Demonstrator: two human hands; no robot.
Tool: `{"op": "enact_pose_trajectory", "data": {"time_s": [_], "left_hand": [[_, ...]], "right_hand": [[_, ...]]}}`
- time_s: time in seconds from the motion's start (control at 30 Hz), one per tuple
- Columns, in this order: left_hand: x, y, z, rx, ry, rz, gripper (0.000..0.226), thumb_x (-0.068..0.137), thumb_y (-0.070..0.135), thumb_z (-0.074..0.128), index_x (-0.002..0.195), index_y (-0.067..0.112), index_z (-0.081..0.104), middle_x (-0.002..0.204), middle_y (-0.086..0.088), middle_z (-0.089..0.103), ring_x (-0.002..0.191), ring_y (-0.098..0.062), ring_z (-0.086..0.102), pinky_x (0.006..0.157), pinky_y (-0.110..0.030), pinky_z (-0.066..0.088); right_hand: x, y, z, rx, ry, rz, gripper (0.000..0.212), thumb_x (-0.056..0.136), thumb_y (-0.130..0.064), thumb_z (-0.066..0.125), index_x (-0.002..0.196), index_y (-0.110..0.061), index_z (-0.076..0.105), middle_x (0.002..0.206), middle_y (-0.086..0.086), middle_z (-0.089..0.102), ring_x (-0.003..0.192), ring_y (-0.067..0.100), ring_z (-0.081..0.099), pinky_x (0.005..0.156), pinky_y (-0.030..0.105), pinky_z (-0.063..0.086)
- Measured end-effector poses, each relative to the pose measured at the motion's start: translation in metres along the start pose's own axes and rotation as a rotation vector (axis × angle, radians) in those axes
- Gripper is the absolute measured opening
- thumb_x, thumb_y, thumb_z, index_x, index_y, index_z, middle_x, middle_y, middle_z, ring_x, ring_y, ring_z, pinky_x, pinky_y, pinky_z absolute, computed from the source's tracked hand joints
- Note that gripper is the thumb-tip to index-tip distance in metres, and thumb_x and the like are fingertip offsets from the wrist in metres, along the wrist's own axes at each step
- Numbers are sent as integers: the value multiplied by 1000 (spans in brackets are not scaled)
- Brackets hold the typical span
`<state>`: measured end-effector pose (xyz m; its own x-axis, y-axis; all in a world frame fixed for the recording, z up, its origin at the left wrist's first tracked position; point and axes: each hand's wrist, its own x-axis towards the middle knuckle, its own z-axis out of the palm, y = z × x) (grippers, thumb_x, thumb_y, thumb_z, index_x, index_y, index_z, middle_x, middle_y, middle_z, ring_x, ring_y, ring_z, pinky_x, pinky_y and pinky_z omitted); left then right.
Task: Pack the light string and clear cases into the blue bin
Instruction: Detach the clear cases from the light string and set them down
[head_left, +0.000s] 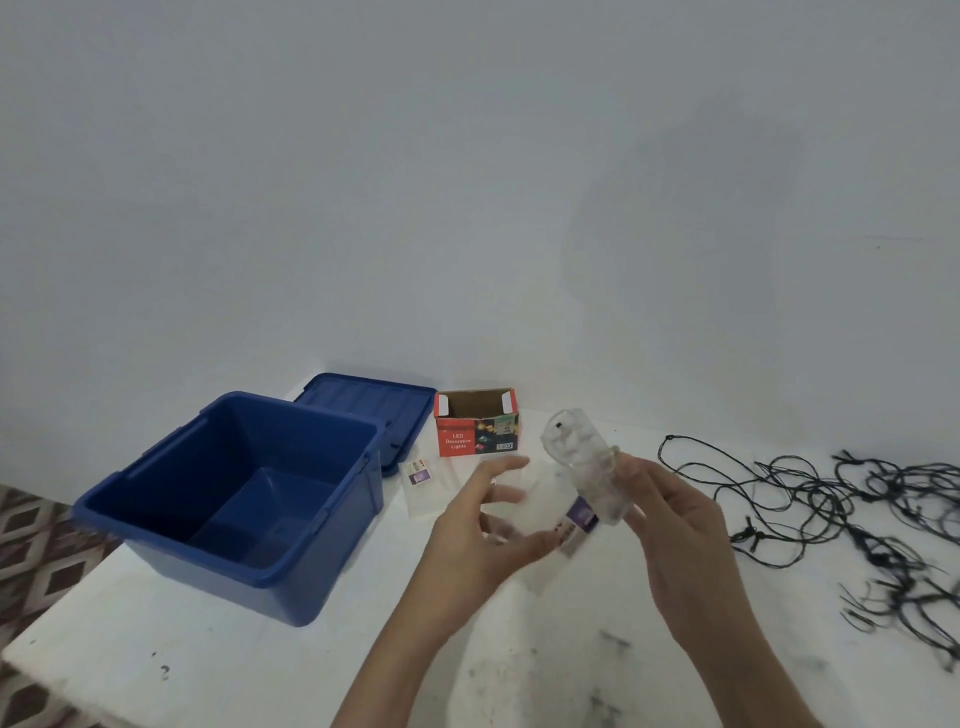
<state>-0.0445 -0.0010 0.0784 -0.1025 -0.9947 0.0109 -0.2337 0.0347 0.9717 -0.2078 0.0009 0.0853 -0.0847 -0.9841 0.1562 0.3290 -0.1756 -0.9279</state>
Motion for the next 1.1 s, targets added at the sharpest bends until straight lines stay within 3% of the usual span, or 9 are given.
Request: {"op": "enact_pose_trajectory", "data": {"time_s": [0.13,0.27,0.4,0.5,0.6,0.73,0.8,0.93,1.1], "left_hand": [[0,14,6,-244,178,105,93,65,3,81,129,50,32,118,14,50,77,-2,66,61,-9,49],[1,13,9,-502,355,106,83,65,4,80,120,49,38,115,7,59,89,-6,68,60,-8,47],[1,15,2,-392,115,84,75,64,-3,79,121,34,47,109,-4,70,83,-12,70,65,-13,51],[0,24,-3,-356,-47,93,82,62,-7,79,124,36,46,107,4,72,81,-16,71,68,-18,53],[1,27,-6,-423,13,138,87,59,0,83,125,41,45,115,5,69,91,-15,70,73,-20,54],[3,28,5,-674,215,92,82,57,15,85,126,38,46,114,-1,69,109,-20,64,94,-34,49],[2,31,15,-741,258,47,69,62,27,84,123,34,52,110,4,70,108,-20,64,101,-44,44],[-4,36,35,-646,184,70,46,76,40,70,119,35,53,108,1,69,93,-23,68,78,-42,53],[-10,36,49,-629,204,73,40,82,36,60,120,29,50,106,-6,69,91,-25,69,73,-35,57]], "right_hand": [[-1,2,-3,97,58,56,62,39,-62,84,79,-15,78,84,3,75,79,10,69,68,22,55],[-7,6,-4,86,24,122,66,38,-63,83,82,-13,78,90,7,74,84,14,68,78,31,58],[-4,-11,-8,-99,37,38,56,49,-66,76,84,-22,78,85,2,75,77,10,64,74,22,52],[4,-37,-13,-308,-21,-45,21,74,-40,65,80,-24,78,82,4,75,76,13,60,70,17,47],[6,-51,-13,-484,-79,-90,15,81,-24,63,73,-25,76,77,-2,75,69,12,61,63,9,46],[-2,-47,-3,-481,9,-152,15,83,-26,62,75,-23,75,64,0,68,52,10,52,58,19,44],[-10,-39,6,-472,80,-178,17,85,-18,63,73,-22,74,57,-7,65,46,2,48,52,10,40],[-22,-29,21,-541,185,-211,15,87,-21,62,76,-23,72,49,-17,58,44,3,48,45,7,32],[-23,-23,21,-552,293,-210,15,87,-26,62,74,-30,70,51,-16,60,50,5,53,48,10,38]]}}
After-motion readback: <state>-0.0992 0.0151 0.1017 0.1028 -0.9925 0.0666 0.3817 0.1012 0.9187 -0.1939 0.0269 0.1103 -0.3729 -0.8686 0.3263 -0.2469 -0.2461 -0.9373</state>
